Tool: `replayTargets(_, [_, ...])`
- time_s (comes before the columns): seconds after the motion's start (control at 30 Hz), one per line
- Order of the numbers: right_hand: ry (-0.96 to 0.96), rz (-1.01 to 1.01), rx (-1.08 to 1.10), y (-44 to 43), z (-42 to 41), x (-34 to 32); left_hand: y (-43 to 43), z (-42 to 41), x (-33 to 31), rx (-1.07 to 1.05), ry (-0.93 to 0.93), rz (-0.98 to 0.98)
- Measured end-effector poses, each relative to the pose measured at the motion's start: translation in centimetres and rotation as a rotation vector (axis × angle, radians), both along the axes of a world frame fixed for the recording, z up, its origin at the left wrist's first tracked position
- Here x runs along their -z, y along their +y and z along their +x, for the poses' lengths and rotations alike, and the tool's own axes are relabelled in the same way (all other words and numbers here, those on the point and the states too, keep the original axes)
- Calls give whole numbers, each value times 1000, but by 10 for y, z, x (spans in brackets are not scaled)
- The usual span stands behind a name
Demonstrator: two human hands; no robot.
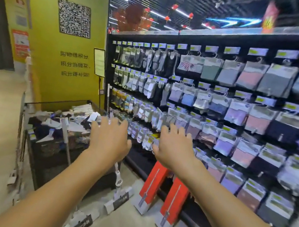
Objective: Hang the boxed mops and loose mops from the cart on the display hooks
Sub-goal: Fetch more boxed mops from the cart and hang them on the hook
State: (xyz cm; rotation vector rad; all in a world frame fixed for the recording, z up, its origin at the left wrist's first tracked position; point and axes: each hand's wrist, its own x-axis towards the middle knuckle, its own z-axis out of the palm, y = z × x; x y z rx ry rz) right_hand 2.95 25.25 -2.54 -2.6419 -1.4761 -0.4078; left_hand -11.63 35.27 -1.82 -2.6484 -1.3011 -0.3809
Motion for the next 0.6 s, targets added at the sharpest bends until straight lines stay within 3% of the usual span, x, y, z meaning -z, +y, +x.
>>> replayTargets(0.6, [62,15,64,166,243,42,171,243,24,57,85,24])
